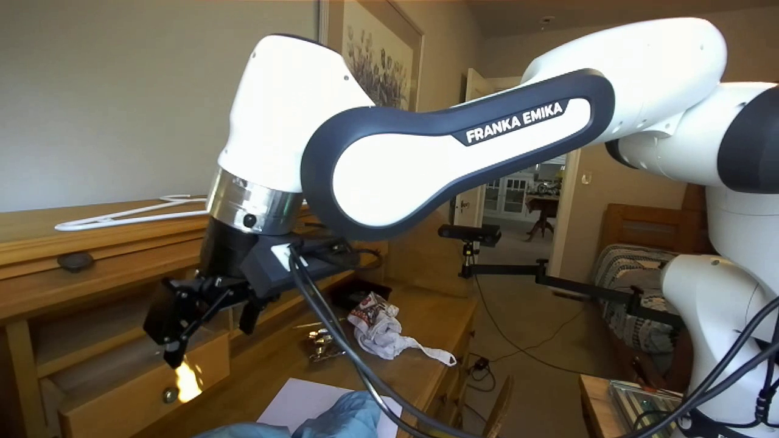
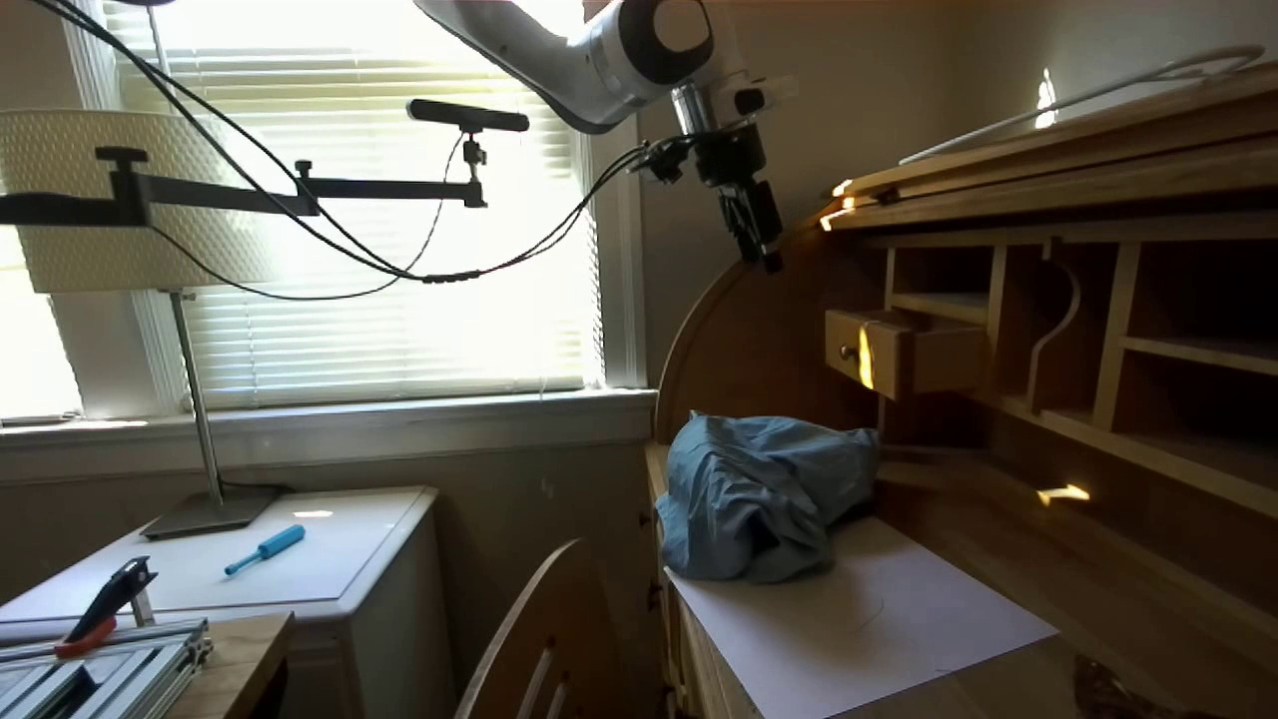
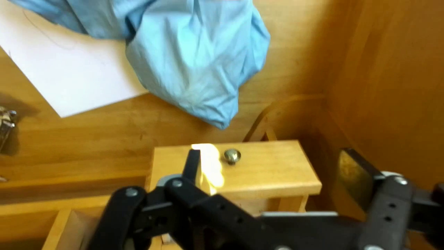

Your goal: Close the drawer on the left.

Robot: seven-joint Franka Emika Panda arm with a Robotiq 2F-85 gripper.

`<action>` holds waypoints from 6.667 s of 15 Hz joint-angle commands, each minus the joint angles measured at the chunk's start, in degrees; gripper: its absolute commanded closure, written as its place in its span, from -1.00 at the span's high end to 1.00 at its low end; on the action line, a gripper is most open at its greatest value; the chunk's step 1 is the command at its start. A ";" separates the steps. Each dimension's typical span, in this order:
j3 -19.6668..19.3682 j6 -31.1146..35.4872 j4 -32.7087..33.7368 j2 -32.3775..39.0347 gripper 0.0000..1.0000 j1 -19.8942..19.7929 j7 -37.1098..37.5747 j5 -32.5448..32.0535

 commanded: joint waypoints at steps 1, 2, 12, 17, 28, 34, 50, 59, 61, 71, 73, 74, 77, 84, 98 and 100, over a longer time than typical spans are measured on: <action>10.50 -10.32 1.30 -0.92 1.00 -8.70 0.02 1.66; 12.38 -12.12 2.37 -0.17 1.00 -10.57 0.39 1.67; 17.22 -10.24 5.78 5.23 1.00 -16.26 7.29 -3.61; 16.55 -3.47 5.55 7.24 1.00 -15.87 8.36 -7.24; 13.13 11.99 6.57 12.97 1.00 -14.13 8.42 -13.98; 13.21 14.77 5.58 13.38 1.00 -14.19 5.54 -15.07; 6.21 18.69 10.91 19.96 1.00 -11.04 11.74 -18.17; 3.03 22.74 12.36 21.53 1.00 -8.85 13.11 -18.27; 1.82 23.19 12.51 21.77 1.00 -8.22 14.07 -18.32; -4.57 26.62 16.38 24.83 1.00 -7.03 14.34 -17.01; -4.14 26.33 16.71 25.14 1.00 -7.26 13.90 -16.73; -4.25 26.67 17.04 25.45 1.00 -7.31 13.88 -16.85; -5.29 28.21 19.00 27.38 1.00 -7.25 14.99 -17.30; -8.26 29.89 25.71 32.69 1.00 -7.93 15.36 -16.92; -7.40 10.20 15.49 19.10 1.00 -1.16 11.42 -16.36; -4.82 4.41 12.68 14.23 1.00 -0.60 6.67 -15.03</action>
